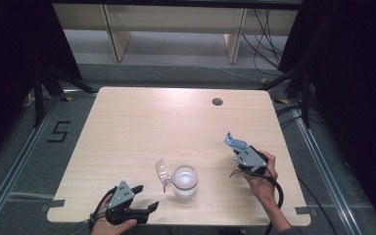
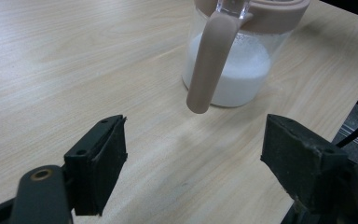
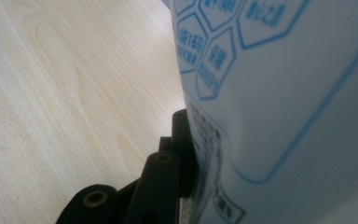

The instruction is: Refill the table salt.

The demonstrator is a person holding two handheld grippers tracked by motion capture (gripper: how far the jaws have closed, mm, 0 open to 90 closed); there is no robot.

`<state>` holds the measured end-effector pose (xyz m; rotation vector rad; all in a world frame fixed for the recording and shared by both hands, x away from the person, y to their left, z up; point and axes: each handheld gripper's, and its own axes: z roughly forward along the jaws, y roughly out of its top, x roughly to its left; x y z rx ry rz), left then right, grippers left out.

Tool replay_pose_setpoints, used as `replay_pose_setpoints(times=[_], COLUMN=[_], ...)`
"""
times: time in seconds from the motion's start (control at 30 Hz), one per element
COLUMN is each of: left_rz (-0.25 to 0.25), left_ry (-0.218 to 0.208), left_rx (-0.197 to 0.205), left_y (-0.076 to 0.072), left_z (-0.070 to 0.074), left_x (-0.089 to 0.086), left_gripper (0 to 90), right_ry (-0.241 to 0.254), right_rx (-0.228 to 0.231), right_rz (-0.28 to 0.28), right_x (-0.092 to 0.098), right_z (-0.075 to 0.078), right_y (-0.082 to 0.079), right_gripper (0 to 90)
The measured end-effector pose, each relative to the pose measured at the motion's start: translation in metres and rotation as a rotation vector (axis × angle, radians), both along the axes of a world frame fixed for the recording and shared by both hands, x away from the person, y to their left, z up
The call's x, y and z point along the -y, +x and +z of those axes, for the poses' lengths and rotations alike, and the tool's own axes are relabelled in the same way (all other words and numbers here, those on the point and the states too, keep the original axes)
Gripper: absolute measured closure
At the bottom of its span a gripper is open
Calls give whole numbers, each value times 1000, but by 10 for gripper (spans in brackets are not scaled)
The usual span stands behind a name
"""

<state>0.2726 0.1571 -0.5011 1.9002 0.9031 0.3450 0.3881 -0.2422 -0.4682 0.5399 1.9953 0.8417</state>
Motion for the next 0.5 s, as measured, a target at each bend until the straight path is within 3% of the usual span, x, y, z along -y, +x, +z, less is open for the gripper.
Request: replay_pose_setpoints(times=[0.03, 0.1, 0.5], left_rz=[0, 2, -2], left_ry=[-3, -6, -1], left_rx=[1, 0, 0], left_y=[0, 0, 0], left_z=[0, 0, 0], left_x=[0, 1, -1], left_gripper=[213, 213, 213], right_ry=[43, 73, 203], right_rx=[-16, -33, -88], right_rz=[-8, -12, -33], right_x=[5, 8, 26], right_z=[-1, -2, -7], right_y=[2, 4, 12], right_gripper=[827, 828, 830])
